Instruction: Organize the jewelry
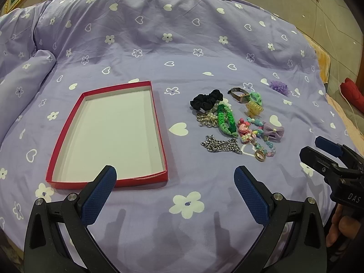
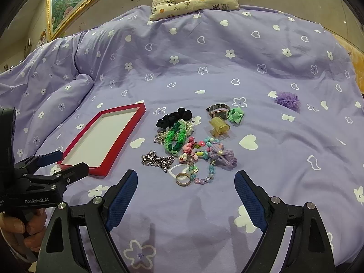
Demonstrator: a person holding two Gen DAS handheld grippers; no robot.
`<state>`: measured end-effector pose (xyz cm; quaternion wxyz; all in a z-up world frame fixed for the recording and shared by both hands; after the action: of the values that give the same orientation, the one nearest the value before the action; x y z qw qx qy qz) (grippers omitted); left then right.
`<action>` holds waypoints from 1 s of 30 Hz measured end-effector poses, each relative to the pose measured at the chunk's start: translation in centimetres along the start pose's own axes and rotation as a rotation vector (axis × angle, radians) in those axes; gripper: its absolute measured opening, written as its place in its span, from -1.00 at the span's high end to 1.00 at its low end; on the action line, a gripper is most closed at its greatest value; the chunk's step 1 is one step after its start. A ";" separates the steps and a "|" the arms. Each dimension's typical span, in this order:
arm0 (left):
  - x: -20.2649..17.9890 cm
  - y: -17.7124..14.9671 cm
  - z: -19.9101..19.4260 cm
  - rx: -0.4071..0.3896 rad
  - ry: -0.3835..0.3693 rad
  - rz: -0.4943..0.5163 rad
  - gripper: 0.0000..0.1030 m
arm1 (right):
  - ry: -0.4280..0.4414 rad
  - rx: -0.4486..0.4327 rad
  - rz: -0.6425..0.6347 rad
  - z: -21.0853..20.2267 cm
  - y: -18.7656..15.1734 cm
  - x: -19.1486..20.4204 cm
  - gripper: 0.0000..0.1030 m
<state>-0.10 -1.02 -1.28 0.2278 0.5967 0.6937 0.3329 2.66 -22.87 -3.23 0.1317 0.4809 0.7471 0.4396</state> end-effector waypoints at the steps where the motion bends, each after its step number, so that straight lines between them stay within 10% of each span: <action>1: 0.0 0.0 0.0 0.000 -0.001 0.000 -1.00 | 0.000 0.001 -0.001 0.0 0.0 0.0 -0.72; 30: 0.1 1.7 2.2 0.042 -0.041 -0.004 -1.00 | 0.024 0.019 0.041 0.9 0.7 -1.1 -0.72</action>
<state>2.61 -0.42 -1.53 0.2303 0.6068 0.6967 0.3056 4.16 -23.17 -3.47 0.1092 0.4921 0.7427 0.4409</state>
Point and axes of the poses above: each gripper's, at about its wrist camera, not at the fingertips, and z roughly the way its jaws point, x to its left, y to its top, the point moved 1 cm from there along z, roughly the way its jaws point, and after that the axes turned 9 degrees about y, right-handed, at the moved point
